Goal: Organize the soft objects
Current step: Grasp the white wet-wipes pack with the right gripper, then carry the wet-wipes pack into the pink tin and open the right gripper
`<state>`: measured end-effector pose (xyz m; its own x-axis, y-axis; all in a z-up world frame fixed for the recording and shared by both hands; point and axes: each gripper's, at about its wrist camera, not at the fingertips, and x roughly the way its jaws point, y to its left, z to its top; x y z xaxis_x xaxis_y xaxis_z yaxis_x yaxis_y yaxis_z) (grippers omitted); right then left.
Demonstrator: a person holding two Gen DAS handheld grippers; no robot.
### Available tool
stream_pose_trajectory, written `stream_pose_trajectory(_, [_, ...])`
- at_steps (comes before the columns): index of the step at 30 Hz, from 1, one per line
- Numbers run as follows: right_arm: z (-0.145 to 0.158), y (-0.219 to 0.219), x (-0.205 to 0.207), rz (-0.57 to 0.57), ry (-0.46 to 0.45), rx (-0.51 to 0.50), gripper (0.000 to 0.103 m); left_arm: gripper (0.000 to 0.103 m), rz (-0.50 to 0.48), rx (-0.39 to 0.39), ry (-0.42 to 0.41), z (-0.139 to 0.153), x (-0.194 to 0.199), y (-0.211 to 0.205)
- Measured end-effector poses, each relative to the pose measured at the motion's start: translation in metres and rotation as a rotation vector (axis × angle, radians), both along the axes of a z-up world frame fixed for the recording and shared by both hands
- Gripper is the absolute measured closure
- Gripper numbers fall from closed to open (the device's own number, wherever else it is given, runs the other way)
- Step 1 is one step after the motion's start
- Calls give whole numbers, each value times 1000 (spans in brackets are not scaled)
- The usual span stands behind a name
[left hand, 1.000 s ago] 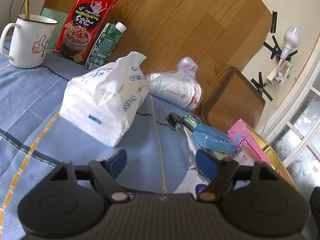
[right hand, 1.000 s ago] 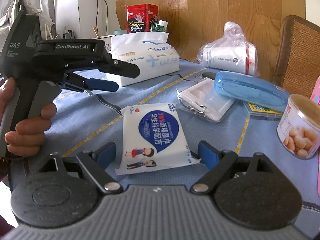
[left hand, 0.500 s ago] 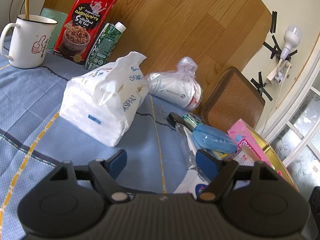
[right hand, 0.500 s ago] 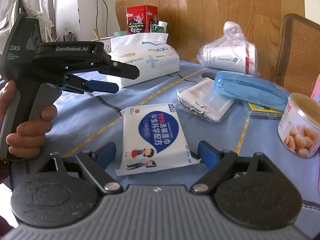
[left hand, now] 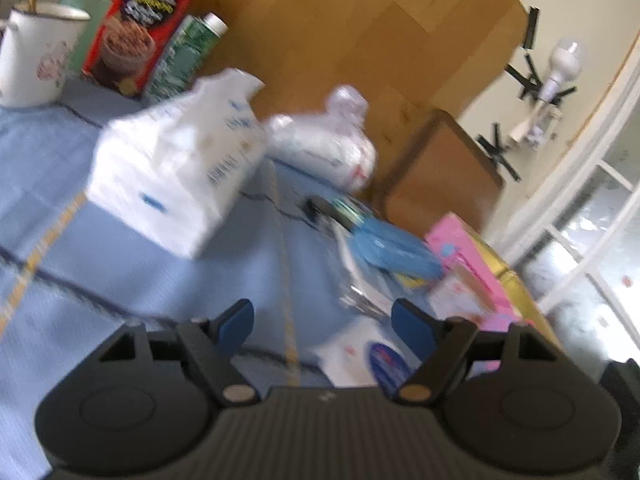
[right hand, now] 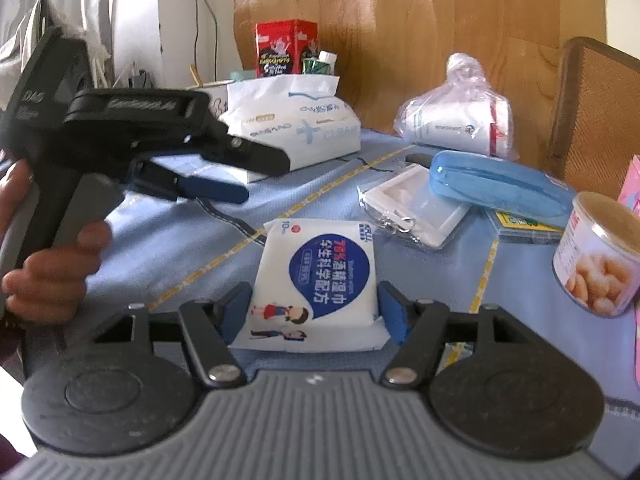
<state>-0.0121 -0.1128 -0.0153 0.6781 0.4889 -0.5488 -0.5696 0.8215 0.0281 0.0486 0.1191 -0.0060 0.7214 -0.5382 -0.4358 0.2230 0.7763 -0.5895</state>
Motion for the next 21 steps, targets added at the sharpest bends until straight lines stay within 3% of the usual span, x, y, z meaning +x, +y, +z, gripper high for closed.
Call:
stream_pose_trajectory(2, [1,-4,-1,-6,6,34,33,25,-39,3,30,2,-6,-11])
stream_pose_trajectory(7, [4,-13,-4,-10,24,116,34,28,-38,110,128,7,-12,-41])
stream_pose_trajectory(8, [6,-16,-7,-9,16,139,34,34,-49,103,149,8,-12,-46])
stream_pose_trajectory(10, [10,-22,-13,-6,-7,172,34,63,-106,44,181,12,-10,-59])
stream_pose_trajectory(11, [12,-25,-17,-8,-30,179,34,63,-121,41,176,17,-10,-67])
stream_pose_trajectory(15, [30,-49,-29,-90,-179,181,35,63,-191,163,52,61,-2,-123])
stream_pose_trajectory(21, [56,-127,-29,-343,-339,225,35,63,-389,276,-81,101,31,-245])
